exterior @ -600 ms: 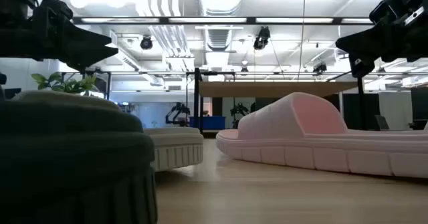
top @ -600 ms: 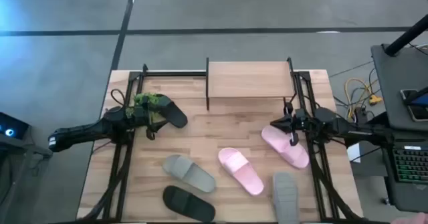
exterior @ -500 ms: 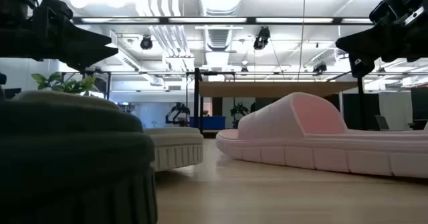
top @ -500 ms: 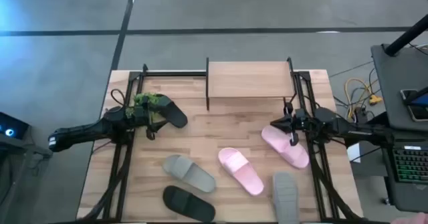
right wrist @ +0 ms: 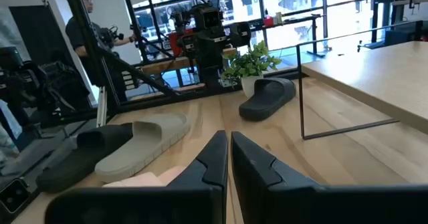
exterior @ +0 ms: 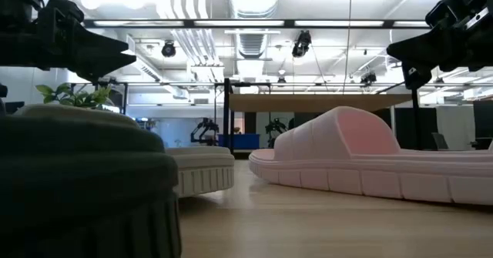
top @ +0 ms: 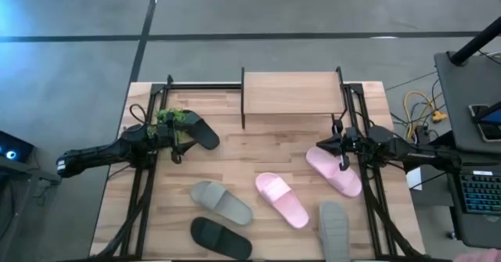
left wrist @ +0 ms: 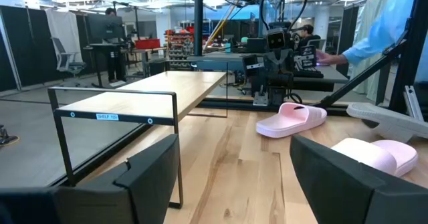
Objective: Pick and place slides into the shelf
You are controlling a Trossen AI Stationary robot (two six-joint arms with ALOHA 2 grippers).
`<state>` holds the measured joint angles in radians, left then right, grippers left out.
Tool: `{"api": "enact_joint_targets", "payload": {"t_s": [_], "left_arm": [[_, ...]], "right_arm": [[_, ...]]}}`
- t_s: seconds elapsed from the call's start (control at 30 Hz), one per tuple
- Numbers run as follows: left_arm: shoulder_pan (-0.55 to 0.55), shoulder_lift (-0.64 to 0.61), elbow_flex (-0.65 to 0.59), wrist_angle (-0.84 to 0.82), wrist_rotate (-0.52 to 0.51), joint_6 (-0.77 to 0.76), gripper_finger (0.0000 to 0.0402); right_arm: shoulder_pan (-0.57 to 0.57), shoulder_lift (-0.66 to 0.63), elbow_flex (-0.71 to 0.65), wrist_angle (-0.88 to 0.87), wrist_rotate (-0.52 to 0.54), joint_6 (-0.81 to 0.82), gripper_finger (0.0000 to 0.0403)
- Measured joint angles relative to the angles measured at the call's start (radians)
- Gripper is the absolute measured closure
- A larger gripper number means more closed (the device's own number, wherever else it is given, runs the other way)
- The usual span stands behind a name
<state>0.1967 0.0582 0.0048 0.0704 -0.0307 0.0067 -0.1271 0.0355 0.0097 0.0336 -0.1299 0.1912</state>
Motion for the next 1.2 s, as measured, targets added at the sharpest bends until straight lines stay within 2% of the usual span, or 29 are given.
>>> {"api": "enact_joint_targets", "payload": {"t_s": [1.07,1.2], "left_arm": [[0.0,0.0,0.0,0.0,0.0,0.0,0.0132],[0.0,0.0,0.0,0.0,0.0,0.0,0.0132]], "right_arm": [[0.0,0.0,0.0,0.001,0.0,0.0,0.039],[0.0,0.0,0.0,0.001,0.0,0.083,0.039]]}}
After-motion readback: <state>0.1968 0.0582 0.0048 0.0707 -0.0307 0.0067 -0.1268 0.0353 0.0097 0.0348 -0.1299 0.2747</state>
